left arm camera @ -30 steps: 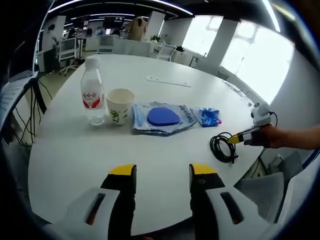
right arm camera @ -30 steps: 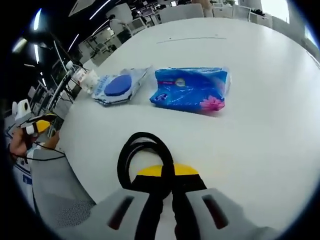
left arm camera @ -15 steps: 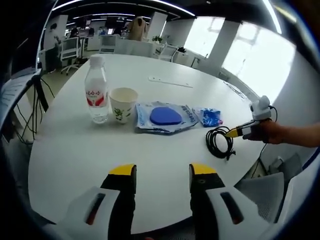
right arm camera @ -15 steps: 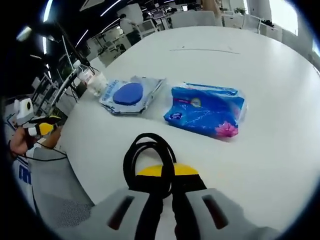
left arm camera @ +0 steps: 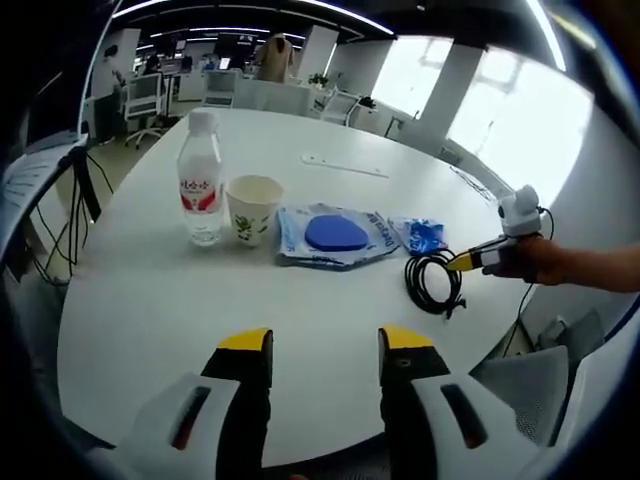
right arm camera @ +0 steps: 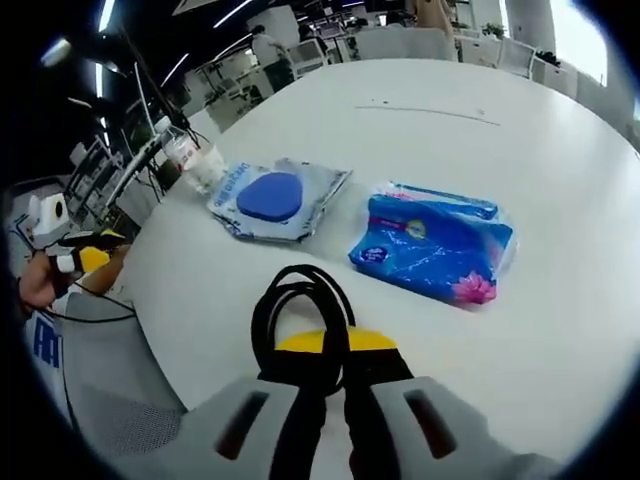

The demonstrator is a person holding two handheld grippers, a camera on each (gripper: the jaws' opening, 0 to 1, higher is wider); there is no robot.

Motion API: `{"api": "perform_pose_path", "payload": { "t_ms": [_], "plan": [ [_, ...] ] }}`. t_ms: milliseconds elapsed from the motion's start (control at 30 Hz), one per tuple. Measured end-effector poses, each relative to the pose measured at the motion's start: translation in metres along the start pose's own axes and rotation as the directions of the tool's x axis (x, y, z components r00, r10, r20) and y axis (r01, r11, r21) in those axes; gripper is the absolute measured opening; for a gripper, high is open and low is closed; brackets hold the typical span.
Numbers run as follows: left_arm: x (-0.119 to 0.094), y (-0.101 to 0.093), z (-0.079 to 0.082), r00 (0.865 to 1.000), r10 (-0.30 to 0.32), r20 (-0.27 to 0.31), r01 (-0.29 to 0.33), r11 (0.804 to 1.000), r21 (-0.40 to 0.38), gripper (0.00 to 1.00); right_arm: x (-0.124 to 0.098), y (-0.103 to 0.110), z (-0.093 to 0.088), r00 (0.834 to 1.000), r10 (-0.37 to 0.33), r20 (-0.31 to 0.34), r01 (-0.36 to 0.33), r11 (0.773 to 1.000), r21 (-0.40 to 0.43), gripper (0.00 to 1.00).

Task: Arrange the tabletop items into an orderly group along one side of the table until the central work area is clear of visible clutter.

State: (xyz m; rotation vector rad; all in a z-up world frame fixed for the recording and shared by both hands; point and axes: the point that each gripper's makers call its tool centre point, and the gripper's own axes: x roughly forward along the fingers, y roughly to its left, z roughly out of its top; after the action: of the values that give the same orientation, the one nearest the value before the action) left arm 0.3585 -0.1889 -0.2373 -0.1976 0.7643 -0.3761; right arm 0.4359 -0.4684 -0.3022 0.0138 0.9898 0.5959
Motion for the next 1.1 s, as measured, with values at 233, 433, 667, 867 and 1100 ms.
{"api": "perform_pose_path", "payload": {
  "t_ms": [233,433,667,867,1100],
  "plan": [
    [0.001,0.000,0.001,1.000,-0.001,0.003,0.001,1.000,0.000,0.42,0.002,0.002,0.003,1.000,0.002,0.001,-0.002,1.000,0.000,0.02],
    [0.001,0.001,0.001,1.000,0.000,0.003,0.000,1.000,0.000,0.42,0.006,0.004,0.008,1.000,0.005,0.003,-0.005,1.000,-0.007,0.02],
    [0.000,0.001,0.000,1.000,-0.001,0.002,0.001,1.000,0.004,0.42,0.014,0.002,0.009,1.000,-0.001,-0.012,0.001,1.000,-0.003,0.03],
    [-0.001,0.001,0.003,1.000,0.001,0.006,-0.001,1.000,0.010,0.42,0.018,-0.001,0.009,1.000,-0.012,-0.028,0.012,1.000,-0.020,0.06],
    [-0.001,0.001,0.003,1.000,0.002,0.006,-0.002,1.000,0.013,0.42,0.016,-0.006,0.016,1.000,-0.024,-0.007,0.024,1.000,-0.015,0.08]
  ]
}}
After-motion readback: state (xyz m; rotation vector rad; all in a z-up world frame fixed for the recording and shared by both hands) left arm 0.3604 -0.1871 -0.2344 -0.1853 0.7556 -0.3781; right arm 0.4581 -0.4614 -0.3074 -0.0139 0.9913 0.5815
